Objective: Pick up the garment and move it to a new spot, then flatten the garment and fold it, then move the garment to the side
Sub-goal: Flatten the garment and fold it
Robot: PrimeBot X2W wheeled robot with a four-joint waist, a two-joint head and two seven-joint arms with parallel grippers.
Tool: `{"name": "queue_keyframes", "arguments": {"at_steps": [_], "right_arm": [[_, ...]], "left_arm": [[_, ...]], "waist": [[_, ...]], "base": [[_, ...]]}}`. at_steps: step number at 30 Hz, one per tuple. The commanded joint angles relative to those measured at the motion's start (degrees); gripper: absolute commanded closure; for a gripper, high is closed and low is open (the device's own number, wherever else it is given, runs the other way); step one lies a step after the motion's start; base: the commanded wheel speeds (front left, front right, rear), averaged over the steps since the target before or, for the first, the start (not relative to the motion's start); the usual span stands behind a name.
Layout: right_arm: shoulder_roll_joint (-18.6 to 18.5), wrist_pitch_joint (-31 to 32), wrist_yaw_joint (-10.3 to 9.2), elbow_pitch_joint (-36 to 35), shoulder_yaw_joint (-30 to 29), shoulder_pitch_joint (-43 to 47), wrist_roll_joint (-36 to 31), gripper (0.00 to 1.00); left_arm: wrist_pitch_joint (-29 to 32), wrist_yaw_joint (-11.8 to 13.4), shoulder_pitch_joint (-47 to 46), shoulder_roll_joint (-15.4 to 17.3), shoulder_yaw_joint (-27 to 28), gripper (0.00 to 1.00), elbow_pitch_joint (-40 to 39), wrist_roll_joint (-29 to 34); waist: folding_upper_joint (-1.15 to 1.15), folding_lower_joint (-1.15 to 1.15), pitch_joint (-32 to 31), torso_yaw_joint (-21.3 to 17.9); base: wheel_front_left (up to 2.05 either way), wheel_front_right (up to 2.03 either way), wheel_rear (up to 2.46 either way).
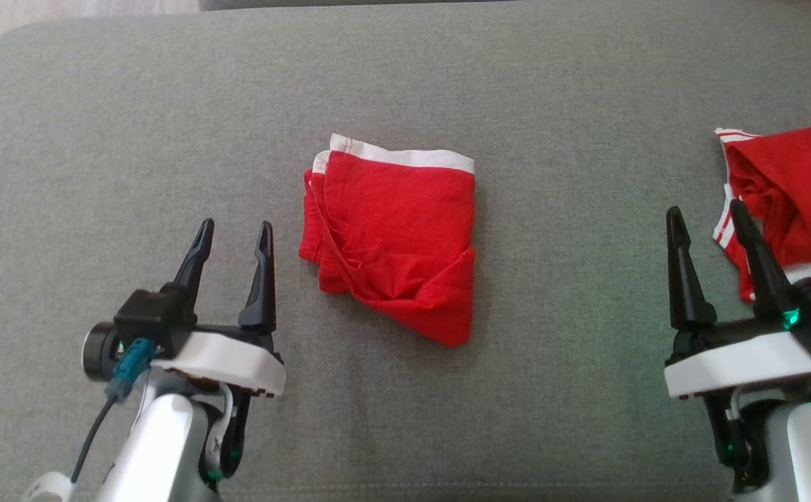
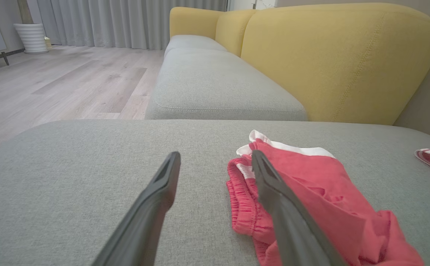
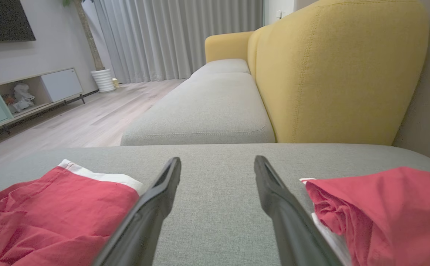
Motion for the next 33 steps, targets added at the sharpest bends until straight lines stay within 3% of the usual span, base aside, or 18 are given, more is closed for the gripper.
{"name": "queue_keyframes", "arguments": {"at_steps": [1, 18, 28, 33], "right_arm": [[0.1, 0.4, 0.39, -2.6, 1.1, -0.3, -0.3, 0.0], [0.6, 1.7, 0.39, -4.1, 0.1, 1.1, -1.2, 0.0], [0.5, 2.7, 0.39, -2.9, -0.1, -0.4, -1.7, 0.0], [0.3, 3.4, 0.39, 1.0, 3.8, -4.0, -1.1, 0.0]], "left_arm": [[0.0, 0.5, -0.6, 1.4, 1.8, 0.0, -2.2, 0.5], [0.4, 0.9, -0.4, 2.0, 1.1, 0.0, -2.9, 0.0], [0.1, 1.1, -1.2, 1.9, 0.7, 0.0, -3.0, -0.2], [-0.1, 0.9, -2.1, 1.2, 0.4, 0.0, -2.9, -0.5]], "waist": [[0.0, 0.0, -0.1, 0.0], [0.0, 0.0, -0.3, 0.7], [0.0, 0.0, 0.3, 3.1], [0.0, 0.0, 1.7, 5.1]], "base": [[0.0, 0.0, 0.0], [0.0, 0.0, 0.0], [0.0, 0.0, 0.0], [0.0, 0.0, 0.0]]}}
